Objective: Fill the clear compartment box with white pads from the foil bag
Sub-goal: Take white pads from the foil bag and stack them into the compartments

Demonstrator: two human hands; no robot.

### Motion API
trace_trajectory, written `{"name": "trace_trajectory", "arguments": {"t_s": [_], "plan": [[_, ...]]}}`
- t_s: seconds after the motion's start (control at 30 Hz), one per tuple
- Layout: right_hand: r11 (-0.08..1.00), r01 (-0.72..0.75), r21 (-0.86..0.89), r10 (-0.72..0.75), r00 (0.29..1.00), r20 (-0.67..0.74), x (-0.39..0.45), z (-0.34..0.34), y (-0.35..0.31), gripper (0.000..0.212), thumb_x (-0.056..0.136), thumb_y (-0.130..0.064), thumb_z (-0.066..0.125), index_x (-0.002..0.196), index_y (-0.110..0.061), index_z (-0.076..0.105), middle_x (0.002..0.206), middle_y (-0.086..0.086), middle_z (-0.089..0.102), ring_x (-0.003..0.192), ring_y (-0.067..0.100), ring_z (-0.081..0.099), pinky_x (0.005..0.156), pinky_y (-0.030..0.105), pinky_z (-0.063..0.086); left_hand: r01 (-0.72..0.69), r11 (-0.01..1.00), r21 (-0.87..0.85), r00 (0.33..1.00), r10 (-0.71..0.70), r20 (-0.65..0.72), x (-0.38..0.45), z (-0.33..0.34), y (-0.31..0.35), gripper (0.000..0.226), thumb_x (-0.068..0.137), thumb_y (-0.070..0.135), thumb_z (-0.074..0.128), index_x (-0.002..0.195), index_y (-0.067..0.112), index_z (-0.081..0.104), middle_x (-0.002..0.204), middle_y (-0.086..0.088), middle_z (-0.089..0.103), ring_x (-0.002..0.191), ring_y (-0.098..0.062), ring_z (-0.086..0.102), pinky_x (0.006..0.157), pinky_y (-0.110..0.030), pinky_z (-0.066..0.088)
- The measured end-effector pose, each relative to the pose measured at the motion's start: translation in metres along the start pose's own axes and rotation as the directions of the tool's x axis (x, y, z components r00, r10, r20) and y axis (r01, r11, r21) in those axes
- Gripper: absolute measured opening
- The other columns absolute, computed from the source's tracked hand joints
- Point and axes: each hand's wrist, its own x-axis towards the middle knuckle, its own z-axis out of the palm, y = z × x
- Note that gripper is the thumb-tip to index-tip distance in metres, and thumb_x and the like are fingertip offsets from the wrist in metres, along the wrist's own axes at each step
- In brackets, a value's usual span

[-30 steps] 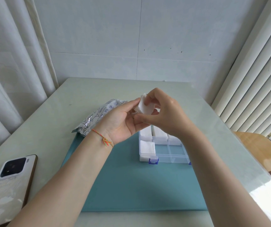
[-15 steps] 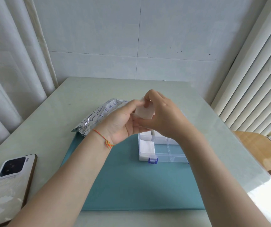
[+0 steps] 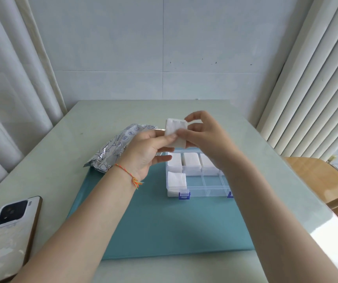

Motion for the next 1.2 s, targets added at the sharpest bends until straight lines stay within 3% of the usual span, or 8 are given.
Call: {"name": "trace_trajectory", "arguments": {"t_s": [0.17,0.37,0.43,0.53,0.73,0.87,1.0,1.2], "plan": [[0.997,-0.045,-0.057,0.043,0.998,-0.047,-0.01,-0.01,0.018,0.022,0.088,-0.005,0.066,0.083,-0.014,0.046,0.071,0.013,0.064,0.058,0.025,0.061,0.069,0.044,0.053,-0.002,0.932,0.364,1.0,0.002,0.0,0.001,0.002,-0.006,0.013,0.094,0.017,0.059,0.103,0.007,0.062,0.078,-0.008,0.069,0.06,-0.019,0.063,0.053,-0.028,0.052],[0.954,-0.171,-0.244,0.214,0.963,0.164,-0.023,-0.013,0.028,0.01,0.089,-0.003,0.061,0.085,-0.012,0.062,0.07,0.011,0.065,0.056,0.022,0.063,0.071,0.034,0.057,-0.034,0.567,0.823,0.997,-0.038,0.067,0.001,-0.003,-0.011,0.02,0.087,0.01,0.044,0.095,0.025,0.057,0.084,-0.007,0.069,0.056,-0.022,0.069,0.054,-0.031,0.057],[0.929,-0.19,-0.317,0.266,0.94,0.215,-0.026,-0.011,0.028,0.011,0.087,-0.005,0.06,0.089,-0.013,0.067,0.074,0.011,0.069,0.059,0.022,0.065,0.075,0.033,0.057,-0.026,0.522,0.852,0.995,-0.069,0.073,0.002,-0.004,-0.012,0.024,0.086,0.008,0.045,0.1,0.026,0.054,0.086,-0.008,0.069,0.062,-0.024,0.071,0.058,-0.033,0.058],[0.896,-0.207,-0.392,0.31,0.924,0.222,-0.028,-0.01,0.028,0.014,0.087,-0.009,0.058,0.093,-0.015,0.07,0.078,0.012,0.073,0.06,0.013,0.065,0.068,0.026,0.054,-0.038,0.53,0.847,0.99,-0.098,0.106,0.003,-0.003,-0.013,0.029,0.085,0.005,0.045,0.105,0.025,0.053,0.087,-0.008,0.069,0.06,-0.023,0.07,0.057,-0.031,0.057],[0.881,-0.211,-0.423,0.314,0.93,0.191,-0.026,-0.006,0.035,0.012,0.087,-0.014,0.063,0.091,-0.02,0.073,0.061,-0.006,0.068,0.057,0.006,0.064,0.066,0.026,0.045,-0.086,0.513,0.854,0.976,-0.13,0.177,0.003,-0.004,-0.011,0.024,0.087,0.008,0.047,0.096,0.027,0.057,0.086,-0.005,0.069,0.06,-0.018,0.07,0.057,-0.029,0.057],[0.86,-0.206,-0.467,0.336,0.917,0.214,-0.026,-0.002,0.037,0.015,0.086,-0.012,0.061,0.09,-0.02,0.073,0.08,0.0,0.072,0.063,0.006,0.067,0.065,0.024,0.046,-0.111,0.49,0.865,0.968,-0.143,0.205,0.004,-0.006,-0.012,0.018,0.088,0.014,0.052,0.093,0.03,0.057,0.087,-0.005,0.07,0.062,-0.017,0.071,0.058,-0.028,0.054],[0.851,-0.198,-0.487,0.339,0.914,0.221,-0.026,0.0,0.039,0.015,0.085,-0.014,0.062,0.09,-0.022,0.074,0.085,-0.001,0.073,0.063,0.006,0.066,0.064,0.022,0.046,-0.122,0.42,0.899,0.959,-0.183,0.216,0.004,-0.008,-0.014,0.007,0.083,0.028,0.061,0.087,0.033,0.061,0.083,-0.007,0.071,0.068,-0.024,0.071,0.06,-0.028,0.051],[0.798,-0.103,-0.594,0.302,0.921,0.247,-0.027,0.003,0.039,0.011,0.081,-0.022,0.071,0.088,-0.03,0.075,0.07,-0.006,0.064,0.054,0.001,0.055,0.054,0.014,0.04,-0.165,0.238,0.957,0.959,-0.187,0.212,-0.001,0.0,-0.019,0.026,0.075,0.042,0.071,0.095,0.031,0.059,0.078,0.006,0.065,0.058,-0.009,0.061,0.057,-0.024,0.044]]}}
